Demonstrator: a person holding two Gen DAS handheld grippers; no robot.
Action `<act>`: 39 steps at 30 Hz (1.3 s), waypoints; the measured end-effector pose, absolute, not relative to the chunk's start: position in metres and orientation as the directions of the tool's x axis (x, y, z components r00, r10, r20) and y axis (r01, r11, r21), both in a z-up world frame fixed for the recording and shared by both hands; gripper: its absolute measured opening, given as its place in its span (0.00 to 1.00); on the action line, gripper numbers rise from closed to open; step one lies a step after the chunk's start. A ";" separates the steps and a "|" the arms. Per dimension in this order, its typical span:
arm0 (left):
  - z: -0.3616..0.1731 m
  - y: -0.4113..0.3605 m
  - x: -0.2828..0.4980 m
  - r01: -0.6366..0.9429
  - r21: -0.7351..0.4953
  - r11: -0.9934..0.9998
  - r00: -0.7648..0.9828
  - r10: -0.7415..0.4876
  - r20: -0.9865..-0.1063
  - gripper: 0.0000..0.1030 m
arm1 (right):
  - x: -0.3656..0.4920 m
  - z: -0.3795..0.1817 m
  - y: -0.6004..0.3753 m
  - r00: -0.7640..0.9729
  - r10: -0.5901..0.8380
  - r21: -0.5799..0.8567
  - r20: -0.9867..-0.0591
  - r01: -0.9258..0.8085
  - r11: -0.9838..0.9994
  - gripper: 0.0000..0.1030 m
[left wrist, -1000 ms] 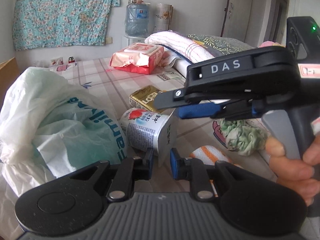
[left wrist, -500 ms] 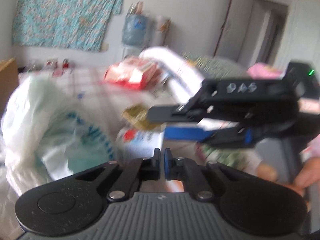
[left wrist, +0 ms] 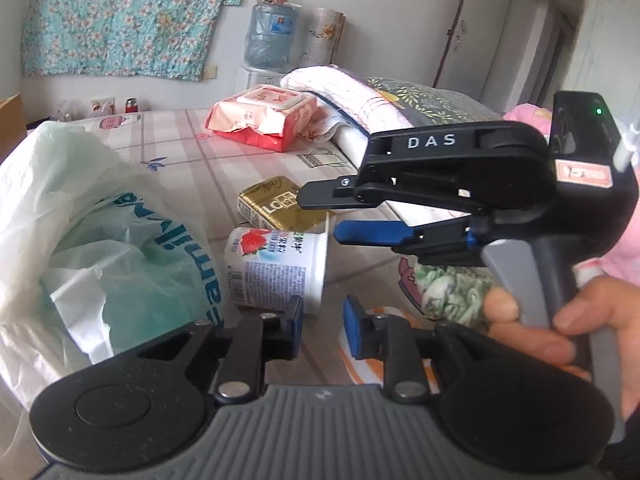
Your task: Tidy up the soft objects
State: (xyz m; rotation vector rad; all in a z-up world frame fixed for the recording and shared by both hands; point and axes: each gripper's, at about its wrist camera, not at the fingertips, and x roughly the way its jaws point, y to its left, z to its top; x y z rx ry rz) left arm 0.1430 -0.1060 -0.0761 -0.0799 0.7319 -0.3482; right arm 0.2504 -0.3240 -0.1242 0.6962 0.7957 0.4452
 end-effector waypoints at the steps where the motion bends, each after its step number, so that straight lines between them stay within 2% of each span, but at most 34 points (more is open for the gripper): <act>1: -0.077 -0.105 0.146 0.271 -0.196 0.942 0.687 -0.332 -0.646 0.23 | 0.255 -0.127 -0.323 0.627 0.604 0.716 -0.492 -0.104 0.691 0.44; 7: -0.086 -0.102 0.160 0.233 -0.243 0.942 0.647 -0.336 -0.684 0.21 | 0.275 -0.143 -0.308 0.570 0.648 0.728 -0.504 -0.122 0.674 0.50; 12: -0.090 -0.096 0.163 0.201 -0.302 0.932 0.626 -0.359 -0.692 0.09 | 0.271 -0.142 -0.305 0.559 0.650 0.713 -0.514 -0.142 0.686 0.51; 18: -0.080 -0.092 0.153 0.229 -0.359 0.905 0.604 -0.421 -0.676 0.08 | 0.256 -0.128 -0.311 0.547 0.682 0.733 -0.486 -0.171 0.659 0.55; 25: -0.064 -0.079 0.139 0.246 -0.424 0.872 0.601 -0.480 -0.639 0.09 | 0.240 -0.113 -0.317 0.549 0.685 0.751 -0.479 -0.148 0.644 0.54; 29: -0.053 -0.075 0.140 0.268 -0.431 0.861 0.614 -0.498 -0.613 0.09 | 0.235 -0.110 -0.318 0.523 0.727 0.794 -0.445 -0.146 0.590 0.47; 32: -0.052 -0.075 0.142 0.270 -0.435 0.859 0.602 -0.503 -0.620 0.09 | 0.235 -0.110 -0.311 0.522 0.710 0.773 -0.473 -0.141 0.619 0.43; 35: -0.052 -0.075 0.138 0.284 -0.433 0.855 0.588 -0.512 -0.626 0.11 | 0.237 -0.113 -0.305 0.515 0.690 0.757 -0.509 -0.113 0.643 0.38; 39: -0.049 -0.073 0.127 0.330 -0.420 0.845 0.570 -0.533 -0.625 0.30 | 0.237 -0.114 -0.304 0.511 0.682 0.752 -0.523 -0.101 0.652 0.36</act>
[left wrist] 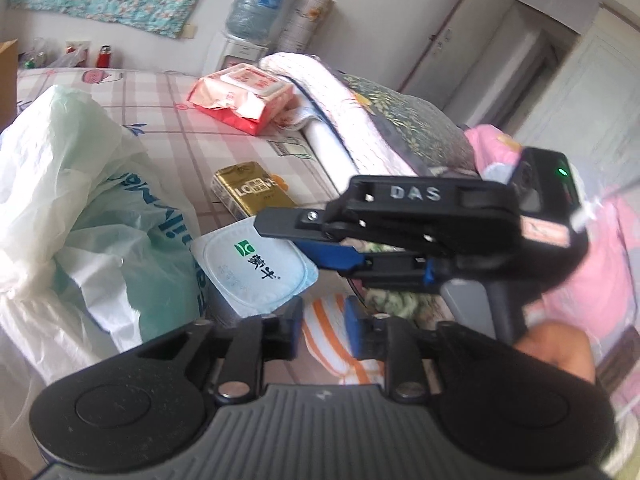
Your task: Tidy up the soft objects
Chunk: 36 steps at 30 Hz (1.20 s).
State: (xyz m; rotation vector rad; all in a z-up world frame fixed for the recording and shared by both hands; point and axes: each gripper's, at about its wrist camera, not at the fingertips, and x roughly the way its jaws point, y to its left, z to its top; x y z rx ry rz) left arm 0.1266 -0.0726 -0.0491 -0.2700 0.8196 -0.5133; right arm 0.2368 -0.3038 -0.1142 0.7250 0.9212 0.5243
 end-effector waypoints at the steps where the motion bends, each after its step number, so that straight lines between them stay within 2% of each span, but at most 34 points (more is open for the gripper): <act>1: -0.048 -0.071 0.124 0.339 -0.416 0.844 0.570 -0.536 -0.623 0.37 | 0.236 -0.114 -0.304 0.513 0.680 0.750 -0.524 -0.101 0.654 0.35; 3: -0.045 -0.070 0.117 0.358 -0.391 0.848 0.595 -0.530 -0.604 0.48 | 0.235 -0.114 -0.304 0.516 0.678 0.750 -0.524 -0.098 0.654 0.31; 4: -0.043 -0.071 0.113 0.363 -0.367 0.857 0.614 -0.516 -0.597 0.50 | 0.235 -0.114 -0.304 0.516 0.678 0.750 -0.524 -0.097 0.654 0.29; 6: -0.041 -0.071 0.108 0.367 -0.329 0.870 0.636 -0.493 -0.594 0.50 | 0.233 -0.114 -0.304 0.514 0.676 0.750 -0.528 -0.091 0.655 0.27; 12: -0.042 -0.065 0.117 0.297 -0.332 0.895 0.661 -0.444 -0.605 0.46 | 0.228 -0.117 -0.305 0.507 0.682 0.759 -0.527 -0.079 0.646 0.26; 21: -0.044 -0.059 0.119 0.224 -0.303 0.926 0.681 -0.371 -0.631 0.46 | 0.222 -0.116 -0.308 0.512 0.681 0.764 -0.524 -0.070 0.641 0.25; 36: -0.047 -0.067 0.130 0.217 -0.307 0.927 0.671 -0.370 -0.643 0.42 | 0.221 -0.114 -0.301 0.515 0.660 0.747 -0.546 -0.058 0.663 0.24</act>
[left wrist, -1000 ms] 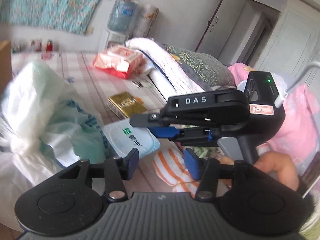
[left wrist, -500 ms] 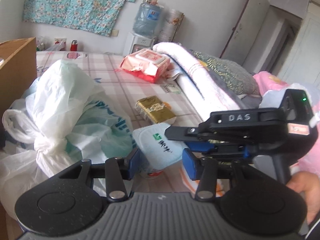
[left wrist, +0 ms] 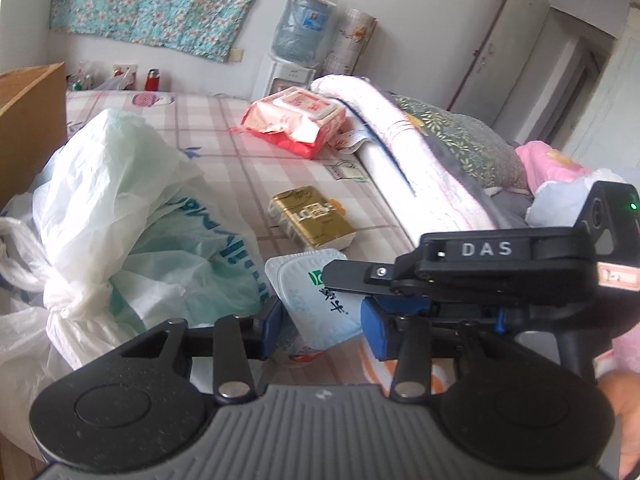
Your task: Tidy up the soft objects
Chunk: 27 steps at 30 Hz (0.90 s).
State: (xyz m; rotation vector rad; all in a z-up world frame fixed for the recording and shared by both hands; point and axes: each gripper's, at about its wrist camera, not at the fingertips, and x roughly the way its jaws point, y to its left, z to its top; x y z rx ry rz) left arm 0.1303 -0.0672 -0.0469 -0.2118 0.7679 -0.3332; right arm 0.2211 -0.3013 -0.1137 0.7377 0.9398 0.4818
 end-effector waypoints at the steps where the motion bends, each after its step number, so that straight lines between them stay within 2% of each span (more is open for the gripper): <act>1: -0.046 -0.068 0.130 0.224 -0.299 0.928 0.675 -0.369 -0.638 0.42 | 0.220 -0.113 -0.302 0.517 0.656 0.747 -0.549 -0.048 0.663 0.25; 9: -0.019 -0.065 0.121 0.291 -0.299 0.909 0.707 -0.415 -0.573 0.42 | 0.210 -0.092 -0.308 0.562 0.654 0.777 -0.507 -0.030 0.629 0.25; 18: 0.042 -0.021 0.098 0.336 -0.292 0.895 0.780 -0.439 -0.446 0.42 | 0.197 -0.022 -0.284 0.598 0.682 0.785 -0.422 -0.136 0.605 0.25; 23: 0.078 0.026 0.079 0.283 -0.256 0.924 0.844 -0.366 -0.391 0.42 | 0.199 0.025 -0.233 0.559 0.736 0.767 -0.382 -0.252 0.590 0.25; 27: 0.098 0.071 0.061 0.188 -0.223 0.956 0.879 -0.265 -0.395 0.42 | 0.207 0.052 -0.175 0.471 0.802 0.758 -0.367 -0.348 0.551 0.25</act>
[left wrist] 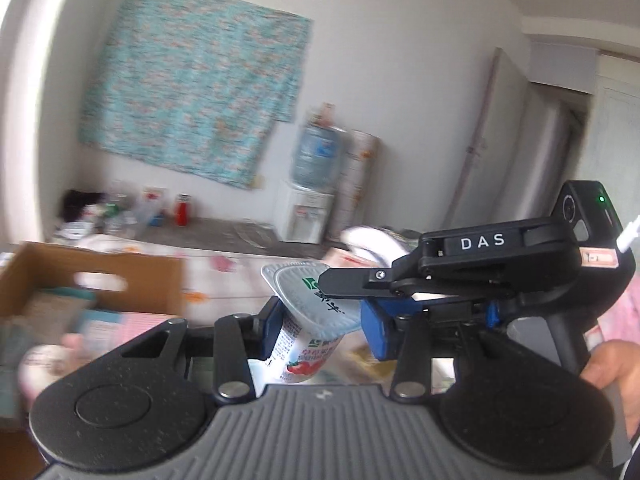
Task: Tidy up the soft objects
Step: 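Carry the yogurt cup over the cardboard box with both tools, then drop the yogurt cup into the box by opening both tools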
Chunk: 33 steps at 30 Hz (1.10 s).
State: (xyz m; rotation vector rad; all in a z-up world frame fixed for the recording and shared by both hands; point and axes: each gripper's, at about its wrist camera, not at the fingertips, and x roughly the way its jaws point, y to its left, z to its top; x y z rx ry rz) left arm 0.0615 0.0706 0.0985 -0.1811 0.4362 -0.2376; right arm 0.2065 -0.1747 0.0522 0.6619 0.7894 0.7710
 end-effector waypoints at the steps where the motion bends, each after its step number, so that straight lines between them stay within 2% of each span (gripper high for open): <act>1: 0.102 0.082 0.058 0.162 -0.222 0.961 0.882 -0.242 -0.404 0.42 | 0.208 0.058 -0.158 0.442 0.818 0.757 -0.368 -0.368 0.540 0.25; 5: 0.103 0.124 0.048 0.059 -0.245 0.968 0.871 -0.170 -0.462 0.42 | 0.212 0.062 -0.095 0.326 0.857 0.755 -0.399 -0.413 0.509 0.25; 9: 0.090 0.163 0.042 -0.015 -0.306 0.952 0.835 -0.156 -0.528 0.42 | 0.210 0.052 -0.042 0.217 0.860 0.751 -0.462 -0.421 0.509 0.25; 13: 0.065 0.196 0.042 -0.056 -0.403 0.913 0.773 -0.216 -0.597 0.41 | 0.201 0.042 -0.005 0.143 0.810 0.690 -0.569 -0.451 0.565 0.25; 20: 0.014 0.224 0.054 -0.101 -0.530 0.842 0.624 -0.361 -0.693 0.41 | 0.187 0.022 0.038 0.037 0.640 0.531 -0.767 -0.522 0.667 0.26; 25: -0.007 0.229 0.061 -0.122 -0.552 0.825 0.542 -0.410 -0.734 0.41 | 0.186 0.008 0.048 -0.026 0.542 0.465 -0.840 -0.551 0.693 0.27; 27: -0.010 0.228 0.067 -0.115 -0.544 0.831 0.523 -0.415 -0.745 0.42 | 0.184 0.012 0.052 -0.042 0.512 0.445 -0.858 -0.561 0.699 0.30; 29: -0.012 0.227 0.070 -0.109 -0.538 0.836 0.500 -0.421 -0.756 0.42 | 0.186 0.014 0.057 -0.048 0.490 0.428 -0.870 -0.567 0.704 0.41; 33: -0.013 0.228 0.076 -0.111 -0.553 0.825 0.467 -0.448 -0.762 0.45 | 0.190 0.018 0.060 -0.052 0.500 0.436 -0.864 -0.573 0.694 0.46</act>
